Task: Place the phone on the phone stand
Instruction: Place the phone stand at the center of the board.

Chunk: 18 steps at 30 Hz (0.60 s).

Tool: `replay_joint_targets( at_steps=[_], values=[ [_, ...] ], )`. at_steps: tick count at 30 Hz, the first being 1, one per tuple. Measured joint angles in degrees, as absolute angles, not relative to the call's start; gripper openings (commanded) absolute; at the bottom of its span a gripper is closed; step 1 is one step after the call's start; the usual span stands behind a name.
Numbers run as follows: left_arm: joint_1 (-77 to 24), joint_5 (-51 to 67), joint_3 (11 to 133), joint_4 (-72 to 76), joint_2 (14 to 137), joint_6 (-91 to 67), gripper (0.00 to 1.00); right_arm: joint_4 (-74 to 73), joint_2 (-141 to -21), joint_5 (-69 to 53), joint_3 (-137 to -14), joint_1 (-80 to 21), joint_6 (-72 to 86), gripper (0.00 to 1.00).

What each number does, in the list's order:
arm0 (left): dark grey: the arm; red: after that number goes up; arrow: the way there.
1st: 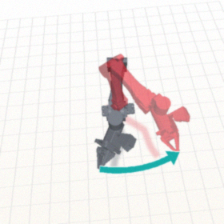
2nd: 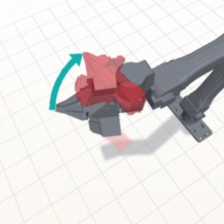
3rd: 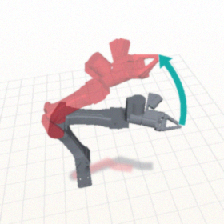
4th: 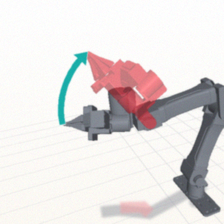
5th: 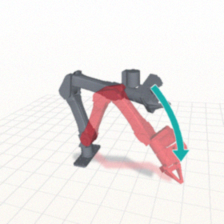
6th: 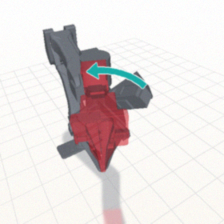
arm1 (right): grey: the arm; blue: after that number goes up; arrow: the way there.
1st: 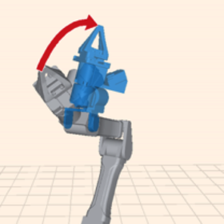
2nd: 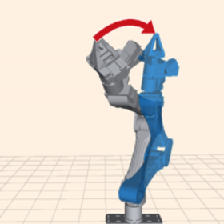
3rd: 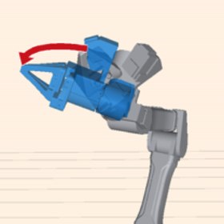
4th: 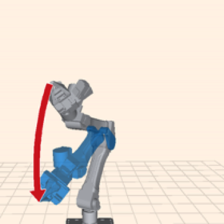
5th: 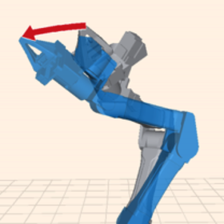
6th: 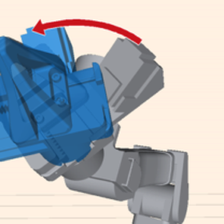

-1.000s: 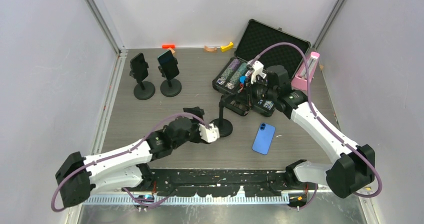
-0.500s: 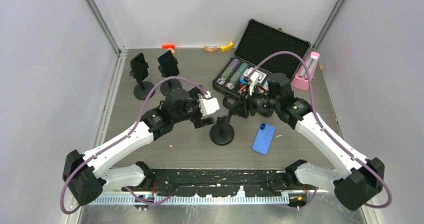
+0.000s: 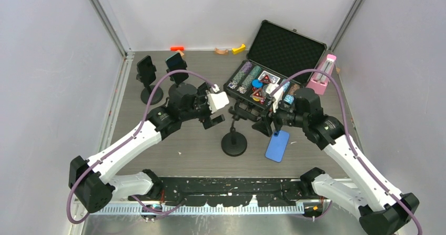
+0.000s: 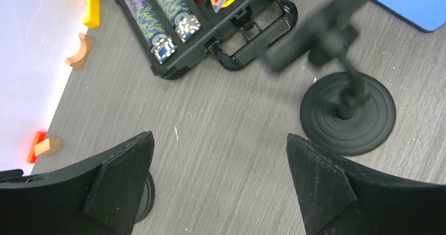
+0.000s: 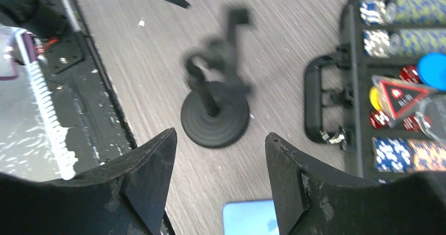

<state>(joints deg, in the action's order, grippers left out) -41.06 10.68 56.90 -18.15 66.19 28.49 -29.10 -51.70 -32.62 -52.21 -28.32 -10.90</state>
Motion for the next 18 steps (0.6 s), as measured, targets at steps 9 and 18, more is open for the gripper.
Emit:
replay_joint_targets(
  at_steps=[9, 18],
  values=[
    [-41.0, 17.1, 56.6, -19.4, 66.0, 25.9, 0.98, -34.2, -46.4, -22.9, -49.2, -22.1, -11.2, 0.69],
    [-41.0, 29.3, 53.5, -20.7, 65.1, 20.8, 0.88, -37.5, -50.9, -17.3, -49.1, -17.5, -11.9, 0.69]
  ],
)
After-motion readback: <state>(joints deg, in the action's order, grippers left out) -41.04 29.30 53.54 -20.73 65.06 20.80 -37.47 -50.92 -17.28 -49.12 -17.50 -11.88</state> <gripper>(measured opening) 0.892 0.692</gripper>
